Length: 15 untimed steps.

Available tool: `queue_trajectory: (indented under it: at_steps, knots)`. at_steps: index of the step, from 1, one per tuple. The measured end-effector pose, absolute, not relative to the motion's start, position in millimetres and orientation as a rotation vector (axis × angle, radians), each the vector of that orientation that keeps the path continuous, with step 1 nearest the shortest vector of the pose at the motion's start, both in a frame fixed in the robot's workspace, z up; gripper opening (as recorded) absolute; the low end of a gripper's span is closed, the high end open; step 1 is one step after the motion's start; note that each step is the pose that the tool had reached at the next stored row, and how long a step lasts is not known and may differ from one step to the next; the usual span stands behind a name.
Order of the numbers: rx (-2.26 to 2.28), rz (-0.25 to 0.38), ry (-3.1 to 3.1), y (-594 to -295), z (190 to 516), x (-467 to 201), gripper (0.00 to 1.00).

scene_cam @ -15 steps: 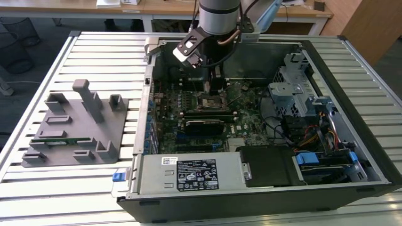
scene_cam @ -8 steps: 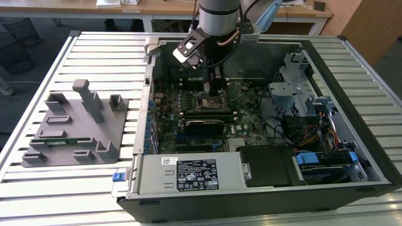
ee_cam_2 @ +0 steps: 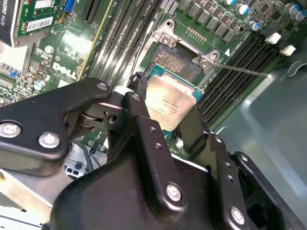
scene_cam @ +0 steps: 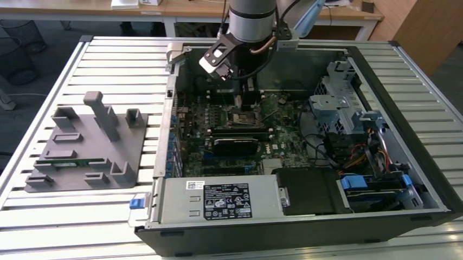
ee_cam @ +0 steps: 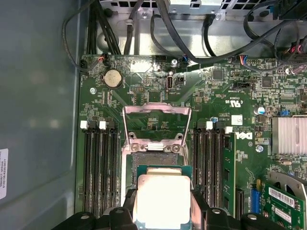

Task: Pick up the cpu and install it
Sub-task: 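Place the cpu into insertion slot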

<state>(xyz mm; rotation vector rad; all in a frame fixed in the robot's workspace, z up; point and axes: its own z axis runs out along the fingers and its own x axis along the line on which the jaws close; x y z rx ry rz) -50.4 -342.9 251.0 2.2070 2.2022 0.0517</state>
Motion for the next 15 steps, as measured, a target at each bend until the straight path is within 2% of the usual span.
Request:
queue_trajectory:
  at_steps: [15]
  knots:
    - [2.207, 0.052, 2.202, -342.9, 246.4, -50.4, 0.53]
